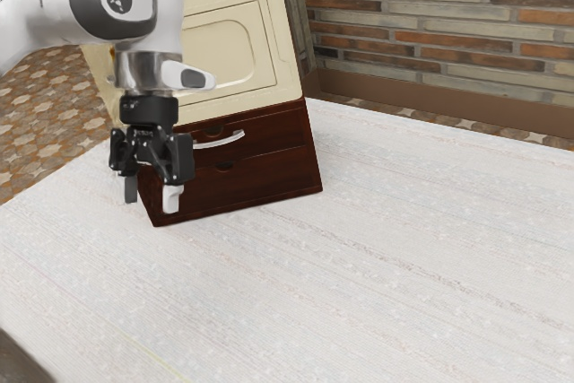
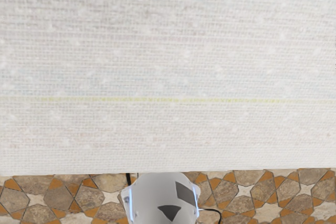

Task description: Pull the drawer handle with one arm to open the drawer

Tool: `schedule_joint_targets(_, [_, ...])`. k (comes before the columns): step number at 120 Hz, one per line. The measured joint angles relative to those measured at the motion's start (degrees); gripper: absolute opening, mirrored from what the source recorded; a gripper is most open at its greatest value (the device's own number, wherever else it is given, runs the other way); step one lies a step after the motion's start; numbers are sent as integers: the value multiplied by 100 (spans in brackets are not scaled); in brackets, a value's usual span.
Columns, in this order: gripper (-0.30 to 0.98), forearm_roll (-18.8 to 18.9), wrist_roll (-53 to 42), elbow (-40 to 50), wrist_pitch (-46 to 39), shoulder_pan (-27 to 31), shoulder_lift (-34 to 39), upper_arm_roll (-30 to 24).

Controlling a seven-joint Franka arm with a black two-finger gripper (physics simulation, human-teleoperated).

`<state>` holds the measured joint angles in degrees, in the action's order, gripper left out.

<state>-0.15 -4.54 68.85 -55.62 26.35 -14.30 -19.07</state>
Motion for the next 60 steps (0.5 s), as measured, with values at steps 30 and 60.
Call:
schedule_joint_targets(30, [69,-44,-336,86,-1842,69,-15,-10])
schedule_joint_targets(60, [69,-50,-557,87,-2385,59,-15,-17])
